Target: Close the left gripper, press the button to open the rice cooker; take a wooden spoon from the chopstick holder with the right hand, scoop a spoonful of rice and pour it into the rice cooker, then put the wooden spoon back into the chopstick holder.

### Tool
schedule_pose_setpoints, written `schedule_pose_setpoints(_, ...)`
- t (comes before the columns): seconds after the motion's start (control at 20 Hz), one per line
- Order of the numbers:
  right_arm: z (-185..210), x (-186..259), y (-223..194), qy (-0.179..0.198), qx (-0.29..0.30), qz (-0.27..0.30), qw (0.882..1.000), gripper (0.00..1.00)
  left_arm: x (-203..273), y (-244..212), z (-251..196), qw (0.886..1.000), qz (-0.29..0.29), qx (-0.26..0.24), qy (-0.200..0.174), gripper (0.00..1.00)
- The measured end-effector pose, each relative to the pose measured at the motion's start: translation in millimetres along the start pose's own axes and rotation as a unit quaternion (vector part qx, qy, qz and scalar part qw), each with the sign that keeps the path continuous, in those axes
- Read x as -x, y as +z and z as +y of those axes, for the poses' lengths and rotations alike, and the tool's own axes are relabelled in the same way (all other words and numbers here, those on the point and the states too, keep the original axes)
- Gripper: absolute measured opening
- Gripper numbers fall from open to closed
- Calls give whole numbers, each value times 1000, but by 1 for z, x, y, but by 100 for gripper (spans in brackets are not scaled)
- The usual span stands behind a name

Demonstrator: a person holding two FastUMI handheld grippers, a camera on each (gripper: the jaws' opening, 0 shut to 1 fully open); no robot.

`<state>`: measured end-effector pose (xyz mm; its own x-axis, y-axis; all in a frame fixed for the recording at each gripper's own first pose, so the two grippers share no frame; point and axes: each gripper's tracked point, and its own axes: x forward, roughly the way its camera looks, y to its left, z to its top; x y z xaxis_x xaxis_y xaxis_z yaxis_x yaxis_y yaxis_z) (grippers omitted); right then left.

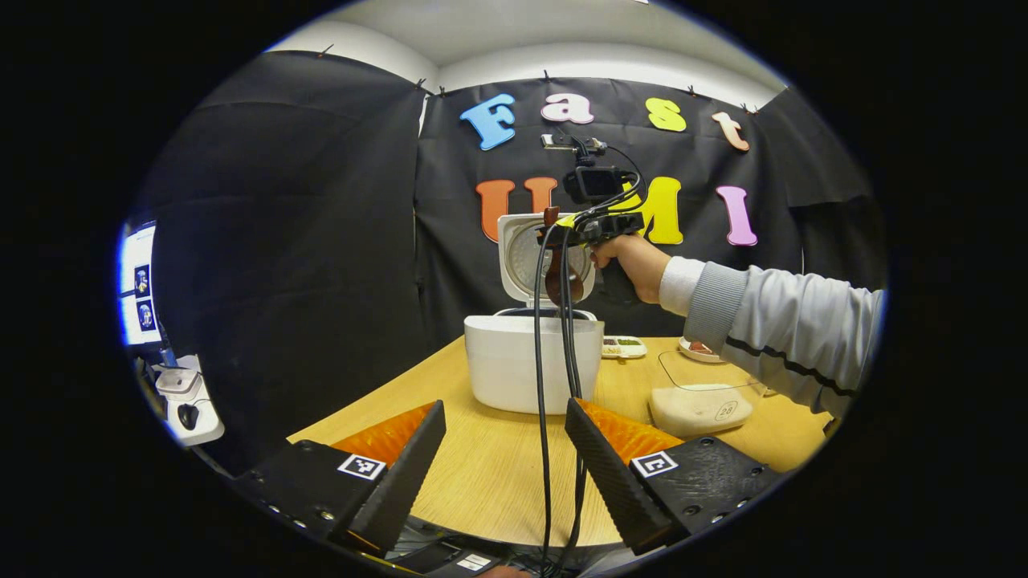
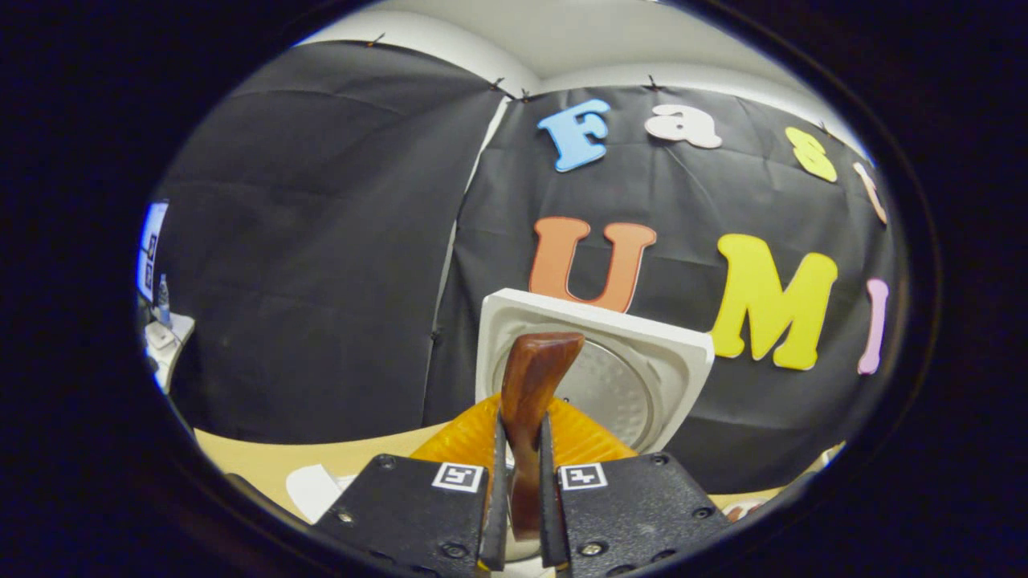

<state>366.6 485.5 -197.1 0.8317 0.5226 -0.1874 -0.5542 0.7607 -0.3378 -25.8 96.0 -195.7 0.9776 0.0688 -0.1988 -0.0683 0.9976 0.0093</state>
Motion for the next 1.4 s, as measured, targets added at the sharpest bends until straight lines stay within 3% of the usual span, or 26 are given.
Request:
schedule_pose_setpoints(0.15,3,11,4,-4,14,-8,1000,22,5,4,0,1000,-5,6,1,95)
schedule_pose_setpoints(0.35,-9,34,12,7,-14,-19,1000,22,10,12,-4,1000,-10,10,0,95)
schedule_pose_setpoints(0.85,-103,144,20,-29,-72,-24,997,22,12,27,-52,999,-28,18,-32,94)
schedule_pose_setpoints(1.0,-127,186,19,-24,-107,-33,993,22,15,30,-53,998,-35,26,-39,94)
schedule_pose_setpoints(1.2,-178,243,7,-56,-160,-33,985,22,17,32,-73,996,-39,28,-79,94)
schedule_pose_setpoints(1.25,-189,256,5,-65,-168,-37,983,18,13,31,-82,996,-41,27,-80,94)
schedule_pose_setpoints(1.4,-229,301,-7,-116,-169,-49,978,23,5,28,-93,995,-42,35,-82,94)
